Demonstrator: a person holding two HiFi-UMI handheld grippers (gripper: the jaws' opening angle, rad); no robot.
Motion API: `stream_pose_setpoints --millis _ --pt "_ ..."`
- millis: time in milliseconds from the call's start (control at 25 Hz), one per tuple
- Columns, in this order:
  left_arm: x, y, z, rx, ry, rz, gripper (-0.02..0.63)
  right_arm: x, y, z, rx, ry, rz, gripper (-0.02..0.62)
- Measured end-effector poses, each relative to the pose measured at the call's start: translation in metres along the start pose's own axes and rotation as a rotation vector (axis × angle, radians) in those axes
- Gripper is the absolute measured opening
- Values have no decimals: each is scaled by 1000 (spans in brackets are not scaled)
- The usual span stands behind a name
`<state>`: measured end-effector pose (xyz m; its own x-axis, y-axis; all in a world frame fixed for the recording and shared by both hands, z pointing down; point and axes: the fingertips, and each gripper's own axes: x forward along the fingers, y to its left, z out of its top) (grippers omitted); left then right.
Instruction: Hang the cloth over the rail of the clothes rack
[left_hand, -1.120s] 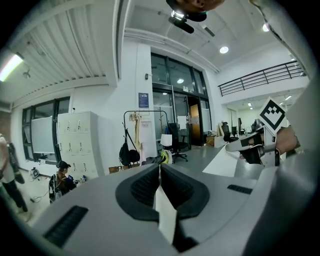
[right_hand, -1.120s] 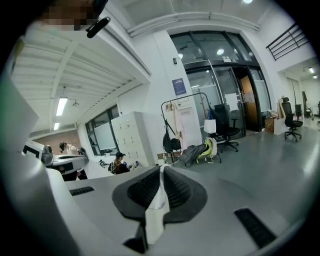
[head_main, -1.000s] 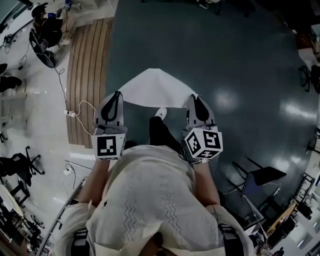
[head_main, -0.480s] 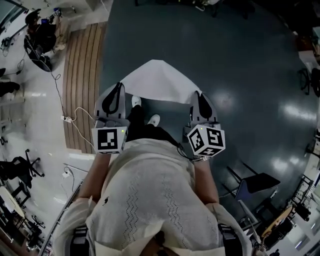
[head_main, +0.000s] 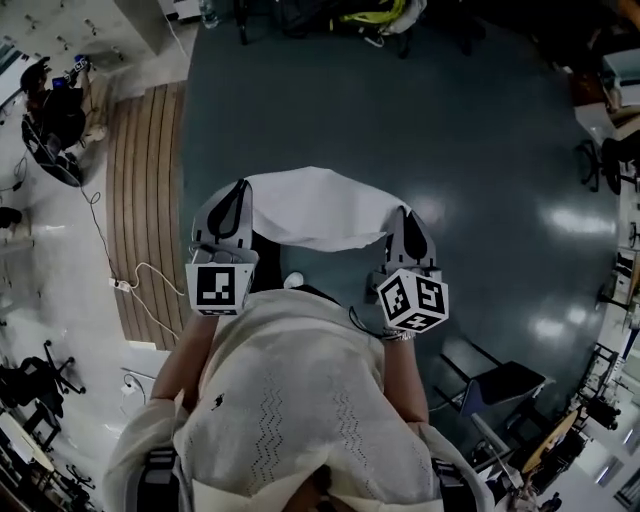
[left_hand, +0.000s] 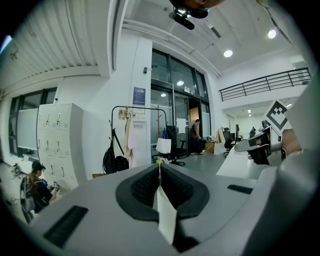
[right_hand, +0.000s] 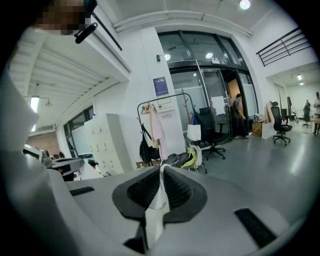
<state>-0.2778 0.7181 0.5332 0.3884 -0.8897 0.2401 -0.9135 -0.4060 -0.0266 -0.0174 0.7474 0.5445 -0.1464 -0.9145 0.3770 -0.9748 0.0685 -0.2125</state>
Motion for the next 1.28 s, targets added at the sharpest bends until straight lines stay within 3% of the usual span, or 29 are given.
stream_pose_setpoints --millis 200,400,640,800,1000,1280 --pt "87 26 34 -1 -63 -58 18 78 10 43 -16 -6 4 35" --pt "155 69 48 -2 -52 -107 18 146 20 71 0 -2 -27 35" --pt "218 104 65 33 -34 -166 18 203 28 95 5 -11 -59 35" --pt "246 108 80 28 -71 -186 18 225 18 114 7 -24 -72 35" --pt "289 114 98 31 -119 -177 18 266 1 140 -3 -37 -59 35" --pt "360 126 94 55 -9 -101 18 350 -45 166 14 -31 -13 35"
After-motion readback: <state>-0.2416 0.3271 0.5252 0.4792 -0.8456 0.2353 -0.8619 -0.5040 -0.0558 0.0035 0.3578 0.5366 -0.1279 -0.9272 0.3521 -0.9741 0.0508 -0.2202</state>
